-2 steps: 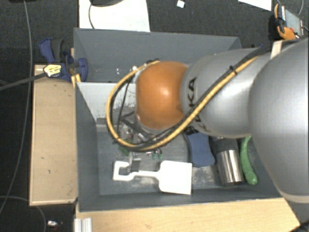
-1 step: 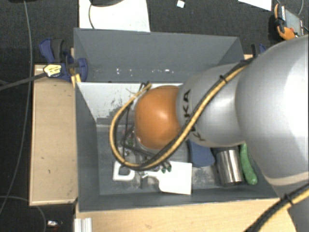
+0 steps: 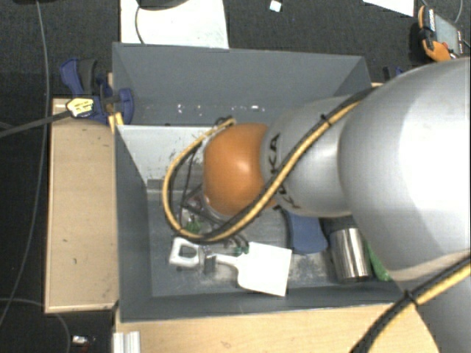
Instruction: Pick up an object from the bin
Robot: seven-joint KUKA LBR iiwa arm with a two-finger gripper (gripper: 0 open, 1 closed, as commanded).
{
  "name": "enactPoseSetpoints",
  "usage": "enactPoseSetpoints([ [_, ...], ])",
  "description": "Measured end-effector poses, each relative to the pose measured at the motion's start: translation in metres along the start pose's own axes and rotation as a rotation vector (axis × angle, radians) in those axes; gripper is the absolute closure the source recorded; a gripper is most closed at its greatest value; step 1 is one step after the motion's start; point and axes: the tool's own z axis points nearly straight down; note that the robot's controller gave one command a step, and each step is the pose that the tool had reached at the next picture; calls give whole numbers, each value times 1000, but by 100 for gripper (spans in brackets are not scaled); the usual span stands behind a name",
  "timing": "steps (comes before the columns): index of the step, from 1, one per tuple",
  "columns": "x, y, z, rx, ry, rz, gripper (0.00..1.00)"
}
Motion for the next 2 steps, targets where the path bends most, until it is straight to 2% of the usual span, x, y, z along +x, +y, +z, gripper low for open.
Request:
enactPoseSetpoints([
  [1,15,4,-103,-1,21,-181,0],
  [2,4,-16,-40,0,10,-10,0],
])
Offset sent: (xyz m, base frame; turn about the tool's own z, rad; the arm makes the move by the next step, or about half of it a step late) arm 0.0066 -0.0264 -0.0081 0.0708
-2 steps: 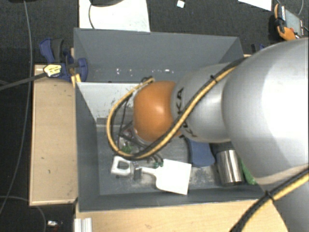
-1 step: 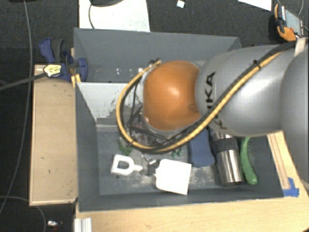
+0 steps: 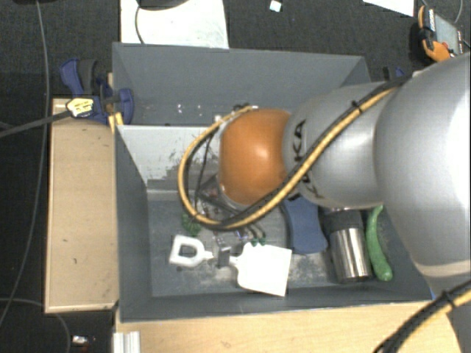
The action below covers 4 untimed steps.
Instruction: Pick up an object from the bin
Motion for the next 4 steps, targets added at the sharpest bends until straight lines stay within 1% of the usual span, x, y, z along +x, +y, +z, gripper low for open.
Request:
enactPoseSetpoints([
  [1,6,-2,30,0,7,50,0],
  [2,-36,-21,-22,2,-6,-128,0],
  [3,24,-13,50,-2,24,-3,0],
  [4,-16,-14,48,-1,-10,-41,0],
])
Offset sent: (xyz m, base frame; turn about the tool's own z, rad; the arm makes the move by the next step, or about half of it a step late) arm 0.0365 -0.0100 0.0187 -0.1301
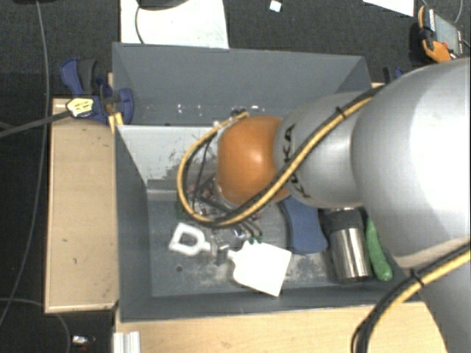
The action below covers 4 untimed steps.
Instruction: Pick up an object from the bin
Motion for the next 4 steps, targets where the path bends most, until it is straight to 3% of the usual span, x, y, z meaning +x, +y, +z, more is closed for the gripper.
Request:
enactPoseSetpoints([
  [1,33,-10,-26,-1,32,47,0],
  [2,14,-6,-1,-3,8,-306,100],
  [3,14,-6,-1,-3,8,-303,100],
  [4,8,-1,-57,-2,0,-317,100],
])
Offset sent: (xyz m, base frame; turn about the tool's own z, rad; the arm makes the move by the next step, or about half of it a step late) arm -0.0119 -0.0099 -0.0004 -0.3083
